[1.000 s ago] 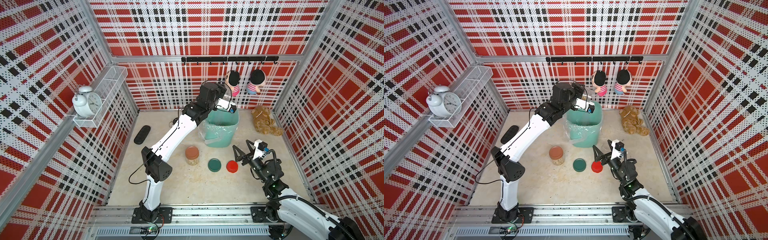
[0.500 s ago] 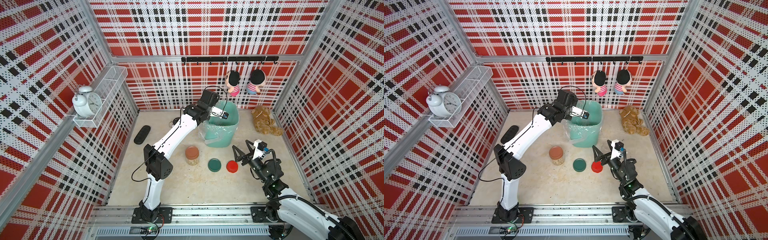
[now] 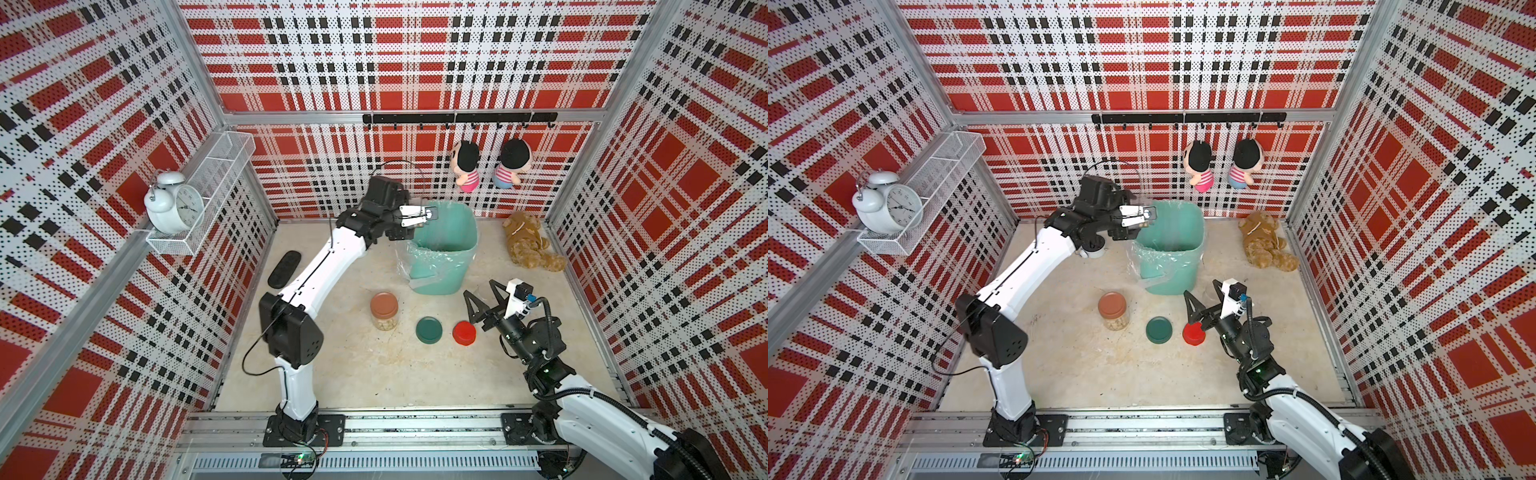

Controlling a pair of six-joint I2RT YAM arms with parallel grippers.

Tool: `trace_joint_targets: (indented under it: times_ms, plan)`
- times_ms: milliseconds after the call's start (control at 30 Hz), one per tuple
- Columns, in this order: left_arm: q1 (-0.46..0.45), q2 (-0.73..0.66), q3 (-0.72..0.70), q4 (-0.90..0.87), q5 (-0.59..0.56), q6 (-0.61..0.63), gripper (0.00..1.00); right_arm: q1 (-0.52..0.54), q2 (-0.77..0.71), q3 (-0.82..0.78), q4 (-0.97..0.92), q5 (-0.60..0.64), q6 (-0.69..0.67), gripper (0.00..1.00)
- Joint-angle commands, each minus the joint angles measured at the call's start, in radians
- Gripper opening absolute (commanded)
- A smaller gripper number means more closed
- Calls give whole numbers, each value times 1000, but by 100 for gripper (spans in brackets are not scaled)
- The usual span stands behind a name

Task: Empty moldy peanuts from jars
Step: Pour the moldy peanuts from the jar into the trash bin.

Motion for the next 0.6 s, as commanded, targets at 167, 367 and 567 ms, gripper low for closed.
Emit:
trace_joint_targets:
  times_ms: [167,367,567]
  plan:
    - [265,-322,-681,1528,582,-1101,0,-12,18,16,38,-23,8,100]
    - [283,-327,-685,1518,604,-1096,0,-12,35,20,54,-32,14,100]
    - [275,-326,-663,1453,597,-1034,0,-12,34,15,51,-31,18,100]
